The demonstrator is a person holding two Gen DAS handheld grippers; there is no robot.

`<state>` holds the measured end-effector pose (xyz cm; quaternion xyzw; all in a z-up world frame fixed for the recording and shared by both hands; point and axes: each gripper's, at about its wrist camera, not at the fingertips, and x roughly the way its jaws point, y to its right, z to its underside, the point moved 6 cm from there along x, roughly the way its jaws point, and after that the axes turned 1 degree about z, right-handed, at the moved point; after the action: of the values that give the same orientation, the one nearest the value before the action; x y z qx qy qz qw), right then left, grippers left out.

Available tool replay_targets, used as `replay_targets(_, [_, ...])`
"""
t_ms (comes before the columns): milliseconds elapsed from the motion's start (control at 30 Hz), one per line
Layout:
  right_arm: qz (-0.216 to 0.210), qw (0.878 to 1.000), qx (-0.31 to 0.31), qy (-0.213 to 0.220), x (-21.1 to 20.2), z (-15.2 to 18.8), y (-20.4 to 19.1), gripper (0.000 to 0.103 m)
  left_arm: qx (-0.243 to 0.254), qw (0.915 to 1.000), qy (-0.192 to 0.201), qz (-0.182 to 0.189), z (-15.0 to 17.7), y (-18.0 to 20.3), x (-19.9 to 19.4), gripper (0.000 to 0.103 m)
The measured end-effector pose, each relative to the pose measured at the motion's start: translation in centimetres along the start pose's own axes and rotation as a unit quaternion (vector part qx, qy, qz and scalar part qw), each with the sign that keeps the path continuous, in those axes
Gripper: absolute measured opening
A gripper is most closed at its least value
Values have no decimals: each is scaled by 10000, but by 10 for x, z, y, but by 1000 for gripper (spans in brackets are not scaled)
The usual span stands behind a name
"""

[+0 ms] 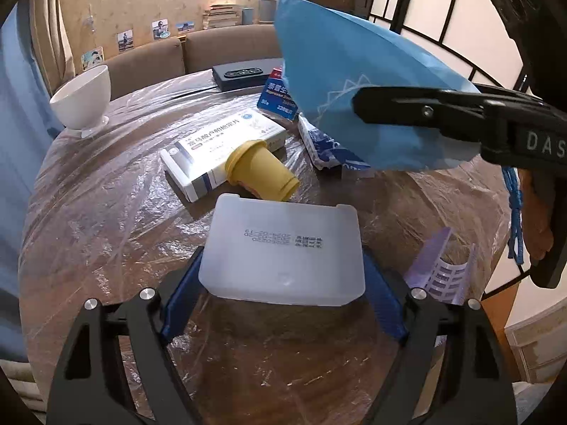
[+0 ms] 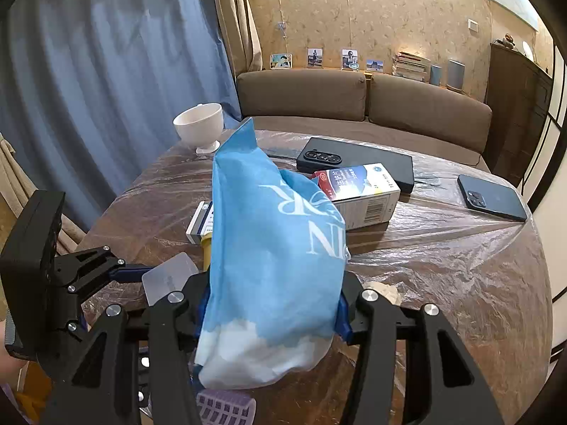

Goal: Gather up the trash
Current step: 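Carry the white box with the left tool while the right tool carries the blue bag over the bucket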

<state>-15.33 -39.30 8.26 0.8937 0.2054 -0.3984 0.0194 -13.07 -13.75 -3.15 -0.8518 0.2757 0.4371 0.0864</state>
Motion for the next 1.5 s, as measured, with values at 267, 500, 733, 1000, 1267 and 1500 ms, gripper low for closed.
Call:
replay_targets(267, [31,10000,53,54,-5,0,4,51,-84,9997,159,-136,-4,-6,-12,84])
replay_targets(500, [29,9999,85,119,-11,0,5,51,-373,9987,292,-163,-7,-16,-24,84])
replay_targets(733, [24,9997,117,197,-26,5,7,51,-626,9967,476,-211,-6,-21,-41,84])
replay_targets(1000, [-37,9994,228,269,-49,20,9,51,-762,9951,563,-269,2,-21,-57,84])
replay_targets(1267, [92,9988,367,310,-76,46,14,51,-940,9937,527,-297,21,-23,-69,84])
replay_targets(1500, [129,9984,482,246,-94,71,10,51,-1057,9926,482,-339,34,-22,-75,84])
